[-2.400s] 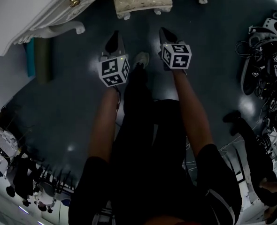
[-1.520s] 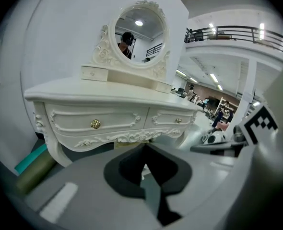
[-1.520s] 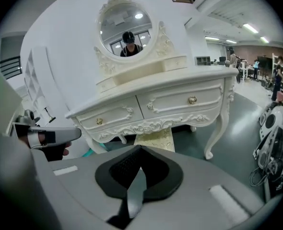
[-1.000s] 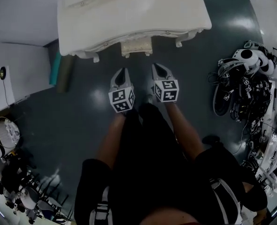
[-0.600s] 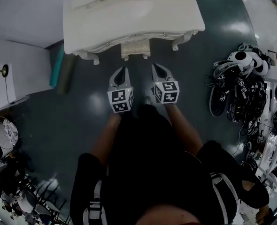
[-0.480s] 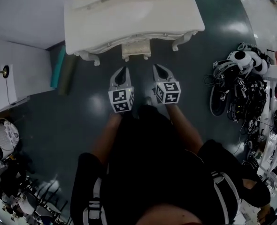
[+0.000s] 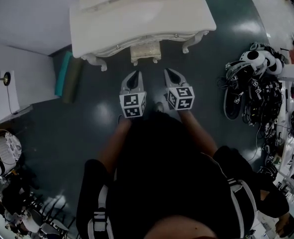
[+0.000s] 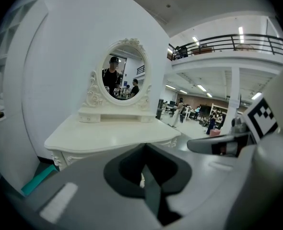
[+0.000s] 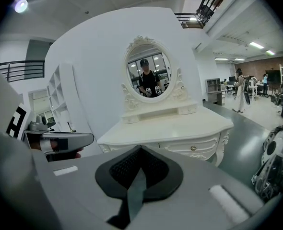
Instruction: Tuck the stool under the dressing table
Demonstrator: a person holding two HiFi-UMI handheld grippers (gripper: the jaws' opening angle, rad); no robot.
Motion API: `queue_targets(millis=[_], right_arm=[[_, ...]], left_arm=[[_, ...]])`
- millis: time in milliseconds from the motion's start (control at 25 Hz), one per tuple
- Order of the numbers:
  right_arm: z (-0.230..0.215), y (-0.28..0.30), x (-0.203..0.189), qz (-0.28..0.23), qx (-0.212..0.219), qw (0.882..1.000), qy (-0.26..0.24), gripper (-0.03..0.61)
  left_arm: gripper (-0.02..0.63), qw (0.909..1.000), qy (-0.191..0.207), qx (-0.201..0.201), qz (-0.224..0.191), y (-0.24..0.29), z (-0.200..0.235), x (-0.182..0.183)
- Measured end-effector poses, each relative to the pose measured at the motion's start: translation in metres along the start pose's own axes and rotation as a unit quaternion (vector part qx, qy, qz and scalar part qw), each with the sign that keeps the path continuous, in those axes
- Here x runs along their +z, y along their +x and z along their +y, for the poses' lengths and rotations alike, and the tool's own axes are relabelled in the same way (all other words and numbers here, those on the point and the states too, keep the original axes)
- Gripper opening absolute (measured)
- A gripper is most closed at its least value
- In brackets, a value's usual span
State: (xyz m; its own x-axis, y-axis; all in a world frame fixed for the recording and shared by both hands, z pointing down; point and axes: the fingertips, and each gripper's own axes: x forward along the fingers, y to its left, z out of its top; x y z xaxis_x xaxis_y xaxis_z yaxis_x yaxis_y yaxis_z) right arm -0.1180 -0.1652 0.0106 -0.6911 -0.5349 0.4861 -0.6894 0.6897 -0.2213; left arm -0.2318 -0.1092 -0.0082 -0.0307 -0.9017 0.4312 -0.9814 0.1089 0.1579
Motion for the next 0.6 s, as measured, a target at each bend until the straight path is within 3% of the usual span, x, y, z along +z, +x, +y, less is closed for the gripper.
queue_targets(millis=[600], right_arm=[[0.020,0.003,0.008,-0.014,0.008,1.000,-0.016,-0.003]], left_arm=[[0.008,0.9999,0.007,-0.004,-0.010,-0.007,0.007,0.002]])
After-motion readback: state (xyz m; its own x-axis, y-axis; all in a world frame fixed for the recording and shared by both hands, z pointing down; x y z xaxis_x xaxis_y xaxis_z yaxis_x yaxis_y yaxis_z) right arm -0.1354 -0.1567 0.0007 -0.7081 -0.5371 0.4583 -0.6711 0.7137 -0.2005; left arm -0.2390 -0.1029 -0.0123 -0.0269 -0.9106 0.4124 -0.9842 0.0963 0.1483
